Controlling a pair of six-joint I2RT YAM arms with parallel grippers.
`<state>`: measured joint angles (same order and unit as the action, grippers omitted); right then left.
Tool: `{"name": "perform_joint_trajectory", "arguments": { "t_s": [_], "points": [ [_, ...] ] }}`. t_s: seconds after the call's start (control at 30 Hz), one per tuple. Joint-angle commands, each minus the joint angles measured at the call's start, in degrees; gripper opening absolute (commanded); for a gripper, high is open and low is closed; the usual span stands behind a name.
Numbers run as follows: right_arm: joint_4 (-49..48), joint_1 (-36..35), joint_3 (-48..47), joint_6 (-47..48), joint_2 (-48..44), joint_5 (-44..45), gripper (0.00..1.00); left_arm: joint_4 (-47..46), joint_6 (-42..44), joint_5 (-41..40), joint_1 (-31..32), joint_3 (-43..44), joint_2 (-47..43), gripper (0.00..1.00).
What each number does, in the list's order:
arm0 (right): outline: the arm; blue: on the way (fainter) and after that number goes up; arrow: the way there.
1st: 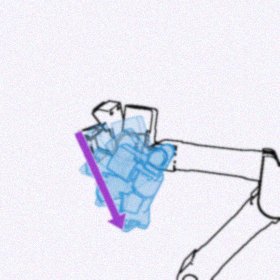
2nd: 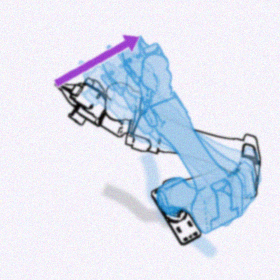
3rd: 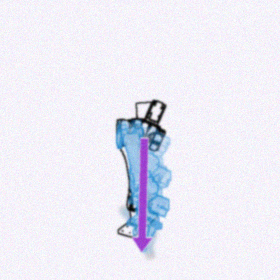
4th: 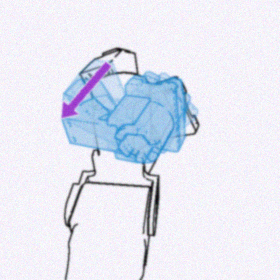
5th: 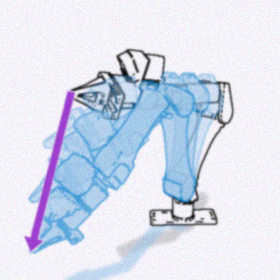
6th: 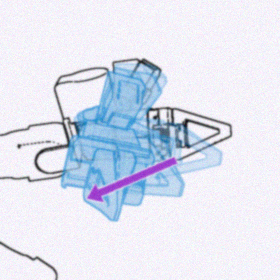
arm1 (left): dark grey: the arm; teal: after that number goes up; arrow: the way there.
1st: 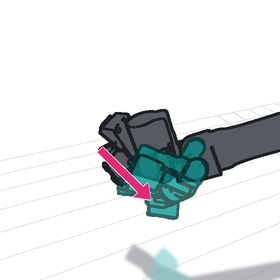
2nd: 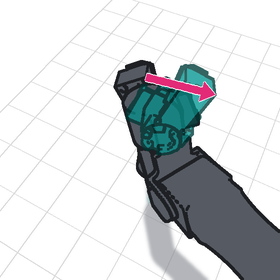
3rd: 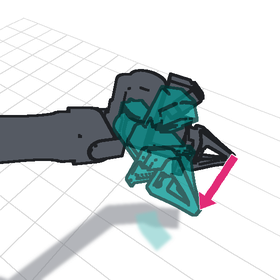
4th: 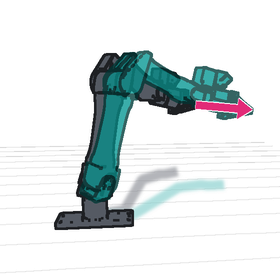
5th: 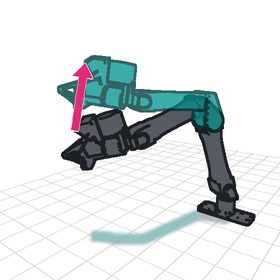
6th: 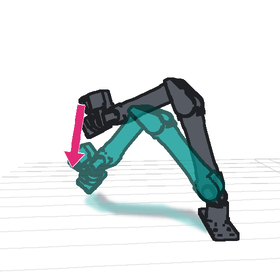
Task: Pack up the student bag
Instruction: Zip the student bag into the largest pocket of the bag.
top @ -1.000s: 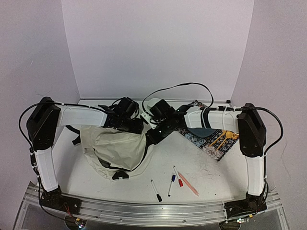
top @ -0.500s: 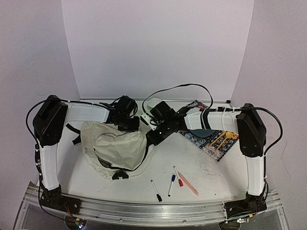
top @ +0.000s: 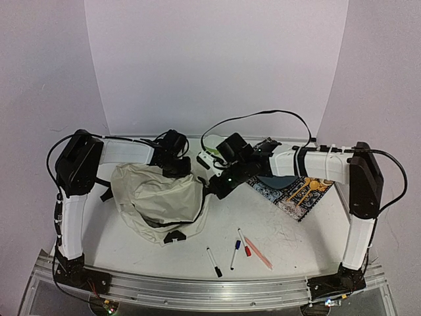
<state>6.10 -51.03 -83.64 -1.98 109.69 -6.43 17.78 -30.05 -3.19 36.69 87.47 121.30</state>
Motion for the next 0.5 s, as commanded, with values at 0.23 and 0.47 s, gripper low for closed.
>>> {"name": "perform_joint_trajectory", "arguments": {
  "t_s": [0.23,0.47],
  "points": [
    [5.9,-2.9,5.0,-0.3,-5.6,-5.3,0.0,1.7,-1.4,-9.7,-8.2,7.7,5.3,0.0],
    [5.9,-3.2,5.5,0.4,-6.8,-1.4,0.0,2.5,-2.0,-11.4,-11.7,7.5,4.9,0.0]
  ]
}}
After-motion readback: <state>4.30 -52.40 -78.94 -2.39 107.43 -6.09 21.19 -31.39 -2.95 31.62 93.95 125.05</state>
